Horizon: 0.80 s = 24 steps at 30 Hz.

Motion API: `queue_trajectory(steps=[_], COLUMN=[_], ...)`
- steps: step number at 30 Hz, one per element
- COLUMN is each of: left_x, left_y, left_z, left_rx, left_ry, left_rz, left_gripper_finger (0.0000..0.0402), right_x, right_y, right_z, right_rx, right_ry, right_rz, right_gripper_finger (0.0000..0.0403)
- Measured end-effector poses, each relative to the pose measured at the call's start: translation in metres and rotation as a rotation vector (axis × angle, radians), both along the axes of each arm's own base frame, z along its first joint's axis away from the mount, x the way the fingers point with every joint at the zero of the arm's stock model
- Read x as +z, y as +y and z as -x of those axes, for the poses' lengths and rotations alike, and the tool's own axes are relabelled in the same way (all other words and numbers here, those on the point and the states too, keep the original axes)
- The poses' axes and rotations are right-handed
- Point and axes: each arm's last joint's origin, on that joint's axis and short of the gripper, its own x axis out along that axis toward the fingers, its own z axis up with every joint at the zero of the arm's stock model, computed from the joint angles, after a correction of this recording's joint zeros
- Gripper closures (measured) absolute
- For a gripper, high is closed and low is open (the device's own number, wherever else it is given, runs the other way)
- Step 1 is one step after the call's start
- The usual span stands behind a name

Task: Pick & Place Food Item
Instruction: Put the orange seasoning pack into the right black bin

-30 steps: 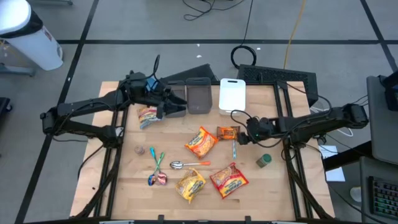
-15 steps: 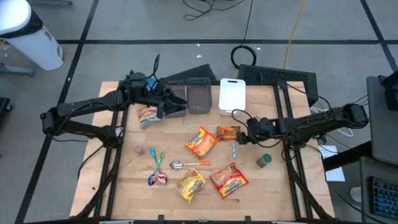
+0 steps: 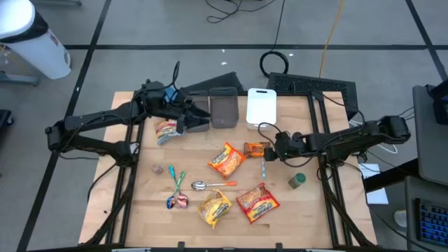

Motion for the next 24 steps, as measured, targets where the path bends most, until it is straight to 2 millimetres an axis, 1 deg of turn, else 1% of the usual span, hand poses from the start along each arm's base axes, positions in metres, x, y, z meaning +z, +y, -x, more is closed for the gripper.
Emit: queue_trajectory(steps=[17, 20, 24], left_x=[0.0000, 0.0000, 0.0000], left_y=[-0.0003, -0.0003, -0.0011], left_z=[-0.0001, -0.0001, -0.0004], left_rx=[-0.002, -0.001, -0.005], left_ry=[-0.001, 0.000, -0.001], left_rz=[-0.004, -0.003, -0.004], left_gripper_finger=[0.0170, 0.0170, 0.0170], right_x=[-0.0095, -0.0095, -0.0095], right_y=[-0.0005, -0.0005, -0.0005], right_z=[-0.0073, -0.0071, -0.0071], right_rx=[-0.016, -0.013, -0.005], right_ry=[0.016, 0.018, 0.020], right_rz=[0.020, 0.022, 0.029], right_gripper_finger=[0.0180, 0.0192, 0.0224])
